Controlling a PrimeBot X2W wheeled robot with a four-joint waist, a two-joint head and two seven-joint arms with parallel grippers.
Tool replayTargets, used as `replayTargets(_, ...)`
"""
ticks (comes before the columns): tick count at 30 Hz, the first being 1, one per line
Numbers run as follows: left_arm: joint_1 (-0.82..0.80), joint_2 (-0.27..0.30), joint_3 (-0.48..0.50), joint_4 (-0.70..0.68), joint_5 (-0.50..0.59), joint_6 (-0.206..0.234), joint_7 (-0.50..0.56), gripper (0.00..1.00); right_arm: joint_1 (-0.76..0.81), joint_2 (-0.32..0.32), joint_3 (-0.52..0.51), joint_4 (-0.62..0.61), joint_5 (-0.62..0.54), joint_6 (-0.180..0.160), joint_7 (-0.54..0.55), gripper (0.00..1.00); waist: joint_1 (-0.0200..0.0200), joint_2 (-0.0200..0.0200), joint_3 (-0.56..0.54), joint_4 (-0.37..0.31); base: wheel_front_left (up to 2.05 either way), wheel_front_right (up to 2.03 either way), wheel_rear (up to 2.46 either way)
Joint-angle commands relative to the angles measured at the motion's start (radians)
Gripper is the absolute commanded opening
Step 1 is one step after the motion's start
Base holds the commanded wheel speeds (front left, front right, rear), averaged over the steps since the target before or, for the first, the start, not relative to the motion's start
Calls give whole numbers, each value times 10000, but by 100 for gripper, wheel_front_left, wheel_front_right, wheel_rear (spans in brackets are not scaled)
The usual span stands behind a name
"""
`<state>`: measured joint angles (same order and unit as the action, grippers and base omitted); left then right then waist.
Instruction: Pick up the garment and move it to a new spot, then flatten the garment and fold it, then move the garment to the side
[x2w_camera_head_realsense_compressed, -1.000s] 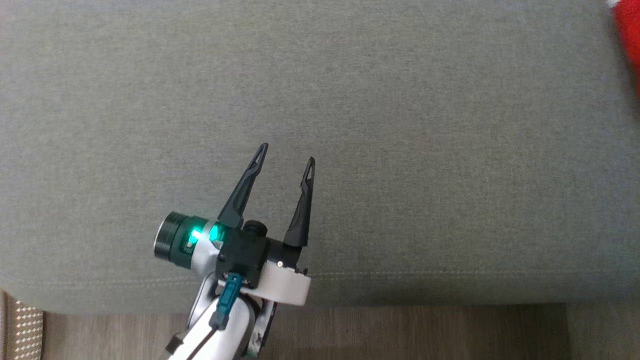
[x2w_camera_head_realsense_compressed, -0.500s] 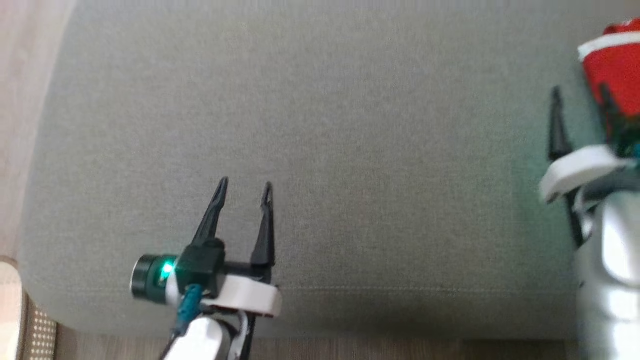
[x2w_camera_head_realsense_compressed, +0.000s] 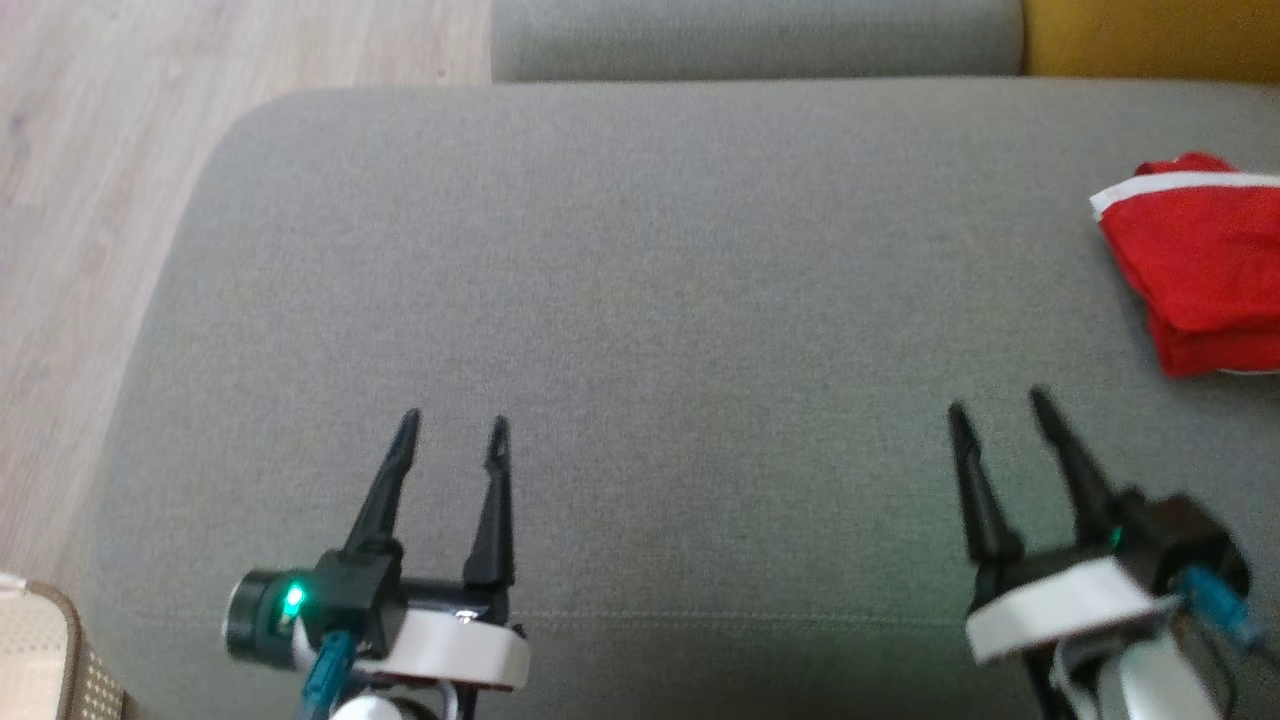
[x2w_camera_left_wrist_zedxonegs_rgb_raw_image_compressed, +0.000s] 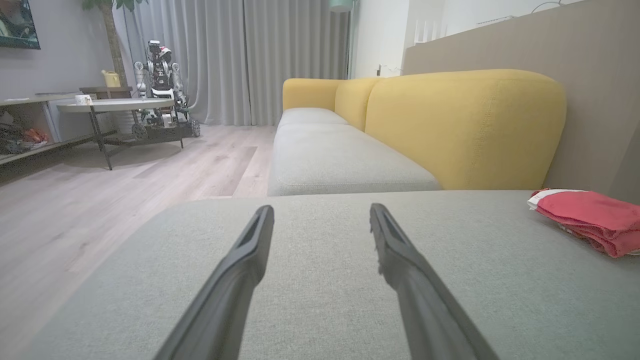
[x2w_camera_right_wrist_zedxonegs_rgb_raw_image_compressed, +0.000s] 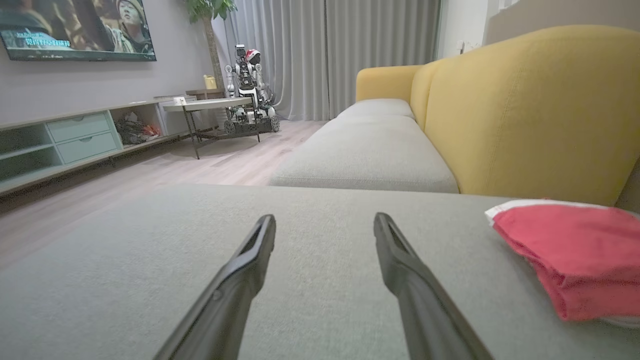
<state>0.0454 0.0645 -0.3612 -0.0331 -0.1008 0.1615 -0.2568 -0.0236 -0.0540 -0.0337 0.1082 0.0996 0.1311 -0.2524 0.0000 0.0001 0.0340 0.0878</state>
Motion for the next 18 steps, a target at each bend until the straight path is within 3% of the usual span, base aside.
replayTargets(1,-185,-39,453,-461,105,-43,-49,100,-12,33,329,-398,184,-4,-92,100,0,-1,-215,-31,0,0,0)
replayTargets(5,270,-47,752,-602,363,-176,-49,100,691,35,605,-636,308,-4,-92,100,0,-1,-438,-113,0,0,0)
replayTargets(18,742,-83,1191,-260,540,-389,-49,100,937,36,181,-1000,498,-4,-93,100,0,-1,-675,-62,0,0,0)
